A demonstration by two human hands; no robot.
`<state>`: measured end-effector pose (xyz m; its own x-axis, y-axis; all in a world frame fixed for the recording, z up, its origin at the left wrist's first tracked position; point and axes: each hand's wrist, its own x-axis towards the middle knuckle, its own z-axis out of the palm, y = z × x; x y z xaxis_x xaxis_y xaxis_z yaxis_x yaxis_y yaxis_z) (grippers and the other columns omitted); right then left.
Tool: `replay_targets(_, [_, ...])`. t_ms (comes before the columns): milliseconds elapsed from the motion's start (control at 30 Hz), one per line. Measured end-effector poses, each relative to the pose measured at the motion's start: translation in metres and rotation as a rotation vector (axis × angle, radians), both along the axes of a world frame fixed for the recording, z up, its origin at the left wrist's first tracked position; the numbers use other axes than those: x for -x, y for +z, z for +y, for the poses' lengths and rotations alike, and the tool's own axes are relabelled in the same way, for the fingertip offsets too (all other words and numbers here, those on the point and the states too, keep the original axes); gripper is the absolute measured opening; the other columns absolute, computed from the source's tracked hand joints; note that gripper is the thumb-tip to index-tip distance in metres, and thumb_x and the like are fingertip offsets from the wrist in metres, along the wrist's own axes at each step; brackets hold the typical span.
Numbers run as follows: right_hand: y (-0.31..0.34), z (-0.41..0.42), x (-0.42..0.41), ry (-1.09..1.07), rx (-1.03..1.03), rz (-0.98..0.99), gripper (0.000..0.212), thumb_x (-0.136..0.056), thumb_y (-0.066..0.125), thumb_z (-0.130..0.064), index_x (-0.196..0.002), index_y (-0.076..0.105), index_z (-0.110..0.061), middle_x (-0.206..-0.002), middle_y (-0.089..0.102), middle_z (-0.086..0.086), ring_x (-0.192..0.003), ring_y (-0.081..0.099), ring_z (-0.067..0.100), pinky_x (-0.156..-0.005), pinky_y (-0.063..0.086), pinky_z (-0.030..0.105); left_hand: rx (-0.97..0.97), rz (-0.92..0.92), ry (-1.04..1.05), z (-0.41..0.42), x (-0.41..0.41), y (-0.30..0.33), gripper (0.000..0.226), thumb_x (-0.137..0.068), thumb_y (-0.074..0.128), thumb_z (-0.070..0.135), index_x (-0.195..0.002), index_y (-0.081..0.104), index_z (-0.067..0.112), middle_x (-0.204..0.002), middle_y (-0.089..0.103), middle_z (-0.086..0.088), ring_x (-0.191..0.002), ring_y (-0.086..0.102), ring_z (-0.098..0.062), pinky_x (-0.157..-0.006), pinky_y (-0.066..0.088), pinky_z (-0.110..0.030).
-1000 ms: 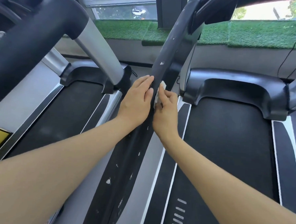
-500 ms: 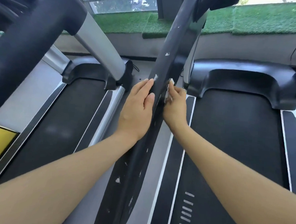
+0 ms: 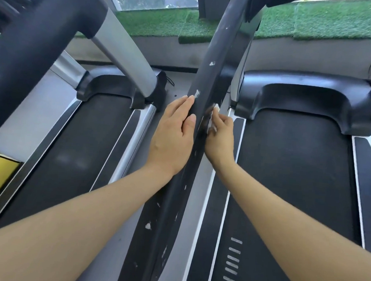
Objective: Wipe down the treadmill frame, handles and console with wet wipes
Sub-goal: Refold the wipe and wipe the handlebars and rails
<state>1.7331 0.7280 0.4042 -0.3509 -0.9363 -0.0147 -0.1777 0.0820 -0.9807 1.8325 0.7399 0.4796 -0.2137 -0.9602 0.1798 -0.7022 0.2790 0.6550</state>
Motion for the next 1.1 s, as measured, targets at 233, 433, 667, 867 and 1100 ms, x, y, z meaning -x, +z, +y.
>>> replay_targets(233, [-0.017,0.024,-0.009,0.003,0.003,0.155,0.042,-0.095,0.041,0.001,-0.136,0.044,-0.009,-0.124,0.044,0.004,-0.107,0.05,0.018,-0.075,0.029,-0.006,-0.009,0.016,-0.004,0.0,-0.001,0.0,0.041,-0.101,0.039,0.019,-0.142,0.042,0.02,-0.143,0.04,0.012,-0.13,0.033,0.003,-0.099,0.021,0.002])
replay_targets(433, [-0.011,-0.038,0.019,-0.034,-0.052,0.187,0.034,-0.103,0.033,-0.015,-0.136,0.04,-0.007,-0.102,0.045,-0.009,-0.076,0.046,0.004,-0.063,0.04,0.004,-0.004,0.018,0.004,0.001,-0.001,0.0,0.041,-0.101,0.04,0.018,-0.142,0.042,0.019,-0.144,0.04,0.011,-0.131,0.033,0.002,-0.102,0.022,-0.001])
replay_targets(667, [-0.025,0.008,0.003,0.039,0.017,0.389,0.03,-0.103,0.031,-0.009,-0.13,0.044,-0.017,-0.107,0.041,-0.014,-0.08,0.051,-0.012,-0.065,0.035,-0.005,-0.023,0.014,0.005,0.001,-0.001,0.001,0.041,-0.102,0.039,0.021,-0.143,0.04,0.023,-0.144,0.038,0.014,-0.13,0.031,0.005,-0.1,0.022,-0.004])
replay_targets(867, [-0.035,-0.066,0.036,-0.017,-0.094,0.251,0.015,-0.103,0.038,-0.027,-0.1,0.05,-0.017,-0.079,0.051,-0.005,-0.055,0.05,-0.005,-0.055,0.04,0.012,-0.017,0.024,0.009,0.001,-0.001,0.001,0.041,-0.101,0.039,0.021,-0.142,0.041,0.023,-0.144,0.039,0.013,-0.131,0.033,0.003,-0.103,0.025,-0.009])
replay_targets(1100, [-0.032,-0.069,0.04,-0.009,-0.249,0.171,0.017,-0.103,0.035,-0.018,-0.108,0.05,-0.012,-0.083,0.047,-0.006,-0.07,0.048,0.004,-0.045,0.037,0.006,-0.004,0.027,0.009,0.001,0.0,0.0,0.04,-0.101,0.04,0.019,-0.142,0.042,0.02,-0.144,0.04,0.011,-0.131,0.033,0.001,-0.103,0.023,-0.007])
